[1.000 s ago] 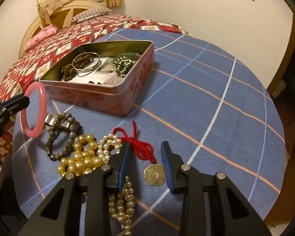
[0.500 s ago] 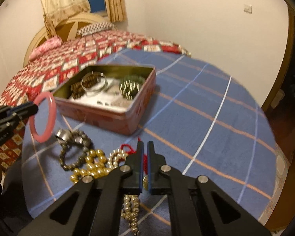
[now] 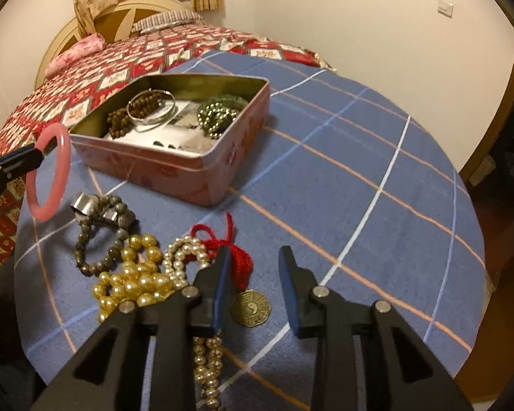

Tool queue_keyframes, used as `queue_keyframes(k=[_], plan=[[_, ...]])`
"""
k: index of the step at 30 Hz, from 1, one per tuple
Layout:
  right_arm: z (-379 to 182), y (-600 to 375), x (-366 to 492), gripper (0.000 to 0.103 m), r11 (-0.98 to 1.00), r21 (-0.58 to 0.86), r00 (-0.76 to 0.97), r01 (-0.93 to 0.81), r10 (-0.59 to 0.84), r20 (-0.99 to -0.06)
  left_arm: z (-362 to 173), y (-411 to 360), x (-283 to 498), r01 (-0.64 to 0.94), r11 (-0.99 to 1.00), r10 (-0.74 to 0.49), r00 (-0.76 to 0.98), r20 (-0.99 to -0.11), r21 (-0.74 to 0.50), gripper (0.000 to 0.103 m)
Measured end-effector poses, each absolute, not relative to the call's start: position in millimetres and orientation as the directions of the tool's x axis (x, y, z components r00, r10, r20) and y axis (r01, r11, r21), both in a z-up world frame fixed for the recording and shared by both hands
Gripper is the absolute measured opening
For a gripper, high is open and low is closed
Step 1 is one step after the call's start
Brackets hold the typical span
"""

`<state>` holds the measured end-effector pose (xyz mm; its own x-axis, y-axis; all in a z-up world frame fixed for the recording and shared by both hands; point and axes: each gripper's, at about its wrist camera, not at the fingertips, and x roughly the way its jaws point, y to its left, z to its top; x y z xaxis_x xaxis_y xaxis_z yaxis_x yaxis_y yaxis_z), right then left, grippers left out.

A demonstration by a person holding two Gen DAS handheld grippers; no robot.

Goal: Organize jewelry
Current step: 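Grasp the red string of the coin pendant with the right gripper while the left holds the bangle, then carry the bangle and pendant into the pink tin and open both grippers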

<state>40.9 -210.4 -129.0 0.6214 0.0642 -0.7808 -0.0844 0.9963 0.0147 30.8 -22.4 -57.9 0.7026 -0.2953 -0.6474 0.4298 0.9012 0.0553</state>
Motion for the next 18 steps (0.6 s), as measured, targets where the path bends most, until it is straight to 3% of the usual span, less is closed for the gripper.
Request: queue_keyframes(k=[6, 7, 9, 18], plan=[[-133.9, -201.1, 41.5, 0.033, 0.992, 0.002, 0.609, -0.128, 0.08, -0.79, -61.9, -23.5, 32.1, 0.431, 0.9, -0.291, 0.699, -0.654, 0.06, 0.009], [-133.7, -200.1, 42.0, 0.03, 0.991, 0.002, 0.607, -0.133, 0.083, -0.79, -63.4, -23.7, 33.0, 0.428, 0.901, -0.286, 0.699, -0.656, 0.063, 0.009], [-133.5, -199.7, 41.9, 0.007, 0.99, 0.012, 0.606, -0.14, 0.095, -0.79, -65.2, -22.7, 34.3, 0.423, 0.904, -0.279, 0.699, -0.658, 0.066, 0.009], [-109.2, -201.5, 31.0, 0.005, 0.994, 0.003, 0.685, -0.107, 0.076, -0.724, -54.1, -13.4, 39.4, 0.398, 0.915, -0.268, 0.723, -0.637, 0.067, 0.009]])
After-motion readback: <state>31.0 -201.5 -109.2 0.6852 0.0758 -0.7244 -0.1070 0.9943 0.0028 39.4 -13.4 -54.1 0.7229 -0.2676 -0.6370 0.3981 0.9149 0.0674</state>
